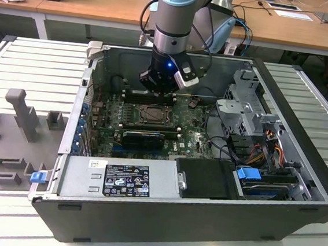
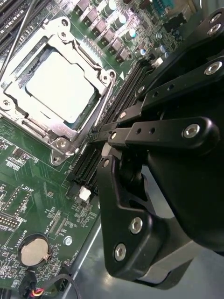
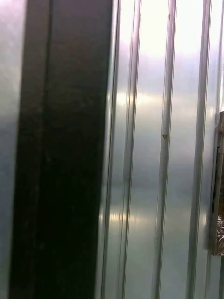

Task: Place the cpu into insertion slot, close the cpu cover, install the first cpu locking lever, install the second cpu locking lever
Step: 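Install the first cpu locking lever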

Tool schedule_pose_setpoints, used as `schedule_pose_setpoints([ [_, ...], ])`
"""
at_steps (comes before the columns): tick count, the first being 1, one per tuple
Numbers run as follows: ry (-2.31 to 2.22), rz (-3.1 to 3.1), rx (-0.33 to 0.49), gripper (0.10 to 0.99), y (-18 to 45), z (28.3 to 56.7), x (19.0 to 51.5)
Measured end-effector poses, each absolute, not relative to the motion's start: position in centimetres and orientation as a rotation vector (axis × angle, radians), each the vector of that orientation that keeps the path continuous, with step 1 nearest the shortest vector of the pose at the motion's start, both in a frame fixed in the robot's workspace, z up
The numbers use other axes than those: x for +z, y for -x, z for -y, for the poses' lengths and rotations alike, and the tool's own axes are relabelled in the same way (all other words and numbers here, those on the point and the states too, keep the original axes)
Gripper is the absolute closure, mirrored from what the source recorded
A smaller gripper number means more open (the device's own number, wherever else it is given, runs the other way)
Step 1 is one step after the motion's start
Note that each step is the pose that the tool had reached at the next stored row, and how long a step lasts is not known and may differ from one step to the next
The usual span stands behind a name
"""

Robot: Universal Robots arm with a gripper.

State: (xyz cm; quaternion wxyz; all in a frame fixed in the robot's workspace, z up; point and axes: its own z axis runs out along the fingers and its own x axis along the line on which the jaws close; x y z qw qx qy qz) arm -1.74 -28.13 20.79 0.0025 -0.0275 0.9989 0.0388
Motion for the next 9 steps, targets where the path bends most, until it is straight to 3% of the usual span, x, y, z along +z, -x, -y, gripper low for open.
schedule_pose_setpoints([
  [9,0.086,-3.133,0.118,0.98,1.66,28.13,20.31],
])
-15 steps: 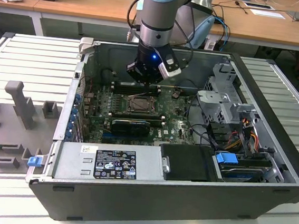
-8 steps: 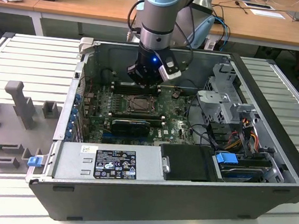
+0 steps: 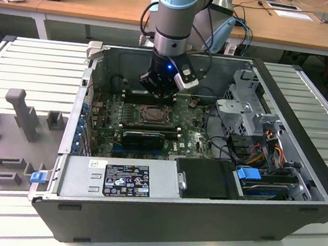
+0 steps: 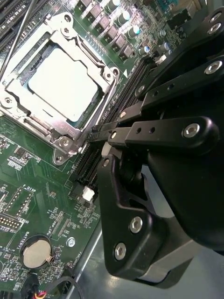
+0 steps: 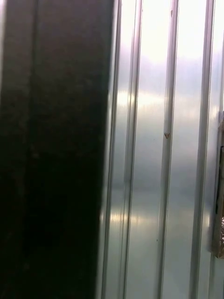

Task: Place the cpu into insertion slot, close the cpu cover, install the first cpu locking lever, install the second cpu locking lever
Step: 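Install the first cpu locking lever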

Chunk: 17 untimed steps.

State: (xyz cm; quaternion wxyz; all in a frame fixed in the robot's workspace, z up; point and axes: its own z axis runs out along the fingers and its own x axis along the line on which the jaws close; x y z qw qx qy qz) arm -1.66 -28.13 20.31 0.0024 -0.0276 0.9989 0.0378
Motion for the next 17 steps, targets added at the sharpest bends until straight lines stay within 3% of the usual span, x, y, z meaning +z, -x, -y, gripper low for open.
schedule_pose_setpoints([
  [13,0.086,-3.134,0.112,0.98,1.66,28.43,20.14],
  [17,0.086,-3.131,0.158,0.98,1.66,28.43,20.11],
])
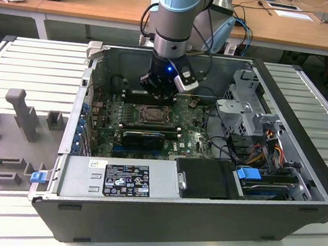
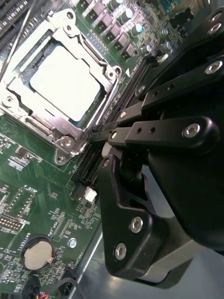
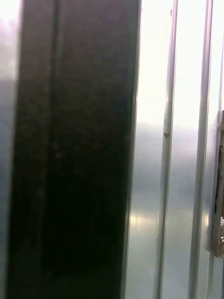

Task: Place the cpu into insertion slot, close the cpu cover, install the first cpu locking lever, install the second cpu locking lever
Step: 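Install the first cpu locking lever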

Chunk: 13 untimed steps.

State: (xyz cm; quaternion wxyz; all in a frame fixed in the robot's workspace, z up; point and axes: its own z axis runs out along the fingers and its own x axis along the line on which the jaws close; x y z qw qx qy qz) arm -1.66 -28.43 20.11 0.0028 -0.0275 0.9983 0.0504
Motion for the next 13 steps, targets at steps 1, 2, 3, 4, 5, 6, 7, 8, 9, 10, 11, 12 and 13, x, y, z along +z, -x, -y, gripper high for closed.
schedule_pose_setpoints([
  [1,0.086,-3.13,0.159,0.98,1.7,28.4,20.3],
  [2,0.086,-3.131,0.158,0.98,1.7,28.4,20.6],
  [3,0.086,-3.131,0.158,0.98,1.7,28.4,20.9],
  [4,0.086,-3.131,0.158,0.98,1.7,28.4,21.2],
  [5,0.086,-3.131,0.158,0.98,1.7,28.4,21.4],
  [6,0.086,-3.131,0.159,0.98,1.7,28.4,21.4],
  [7,0.087,-3.131,0.158,0.98,1.7,28.6,21.4],
  [8,0.086,-3.131,0.158,0.98,1.7,28.9,21.4],
  [9,0.087,-3.131,0.158,0.98,1.7,29.0,21.4],
  [10,0.086,-3.131,0.158,0.98,1.7,29.1,21.4],
  [11,0.086,-3.131,0.158,0.98,1.7,29.2,21.4],
  [12,0.086,-3.131,0.158,0.98,1.7,29.2,21.4],
  [13,0.086,-3.131,0.158,0.98,1.7,29.3,21.4],
])
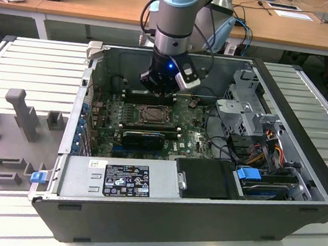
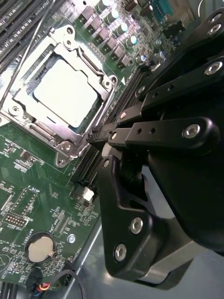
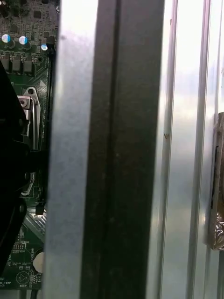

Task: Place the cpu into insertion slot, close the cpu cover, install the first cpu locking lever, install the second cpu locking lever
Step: 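Install the first cpu locking lever, then install the second cpu locking lever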

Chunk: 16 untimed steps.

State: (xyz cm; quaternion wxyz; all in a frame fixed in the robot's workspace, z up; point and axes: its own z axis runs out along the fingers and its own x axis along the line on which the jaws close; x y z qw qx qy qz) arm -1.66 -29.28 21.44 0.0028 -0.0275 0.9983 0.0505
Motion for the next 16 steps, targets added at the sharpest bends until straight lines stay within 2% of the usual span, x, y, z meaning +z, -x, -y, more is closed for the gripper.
schedule_pose_setpoints([
  [10,0.086,-3.131,0.158,0.98,1.7,30.0,21.4],
  [12,0.086,-3.13,0.172,0.98,1.7,30.1,22.9],
  [16,0.086,-3.13,0.184,0.98,1.6,31.1,23.0],
])
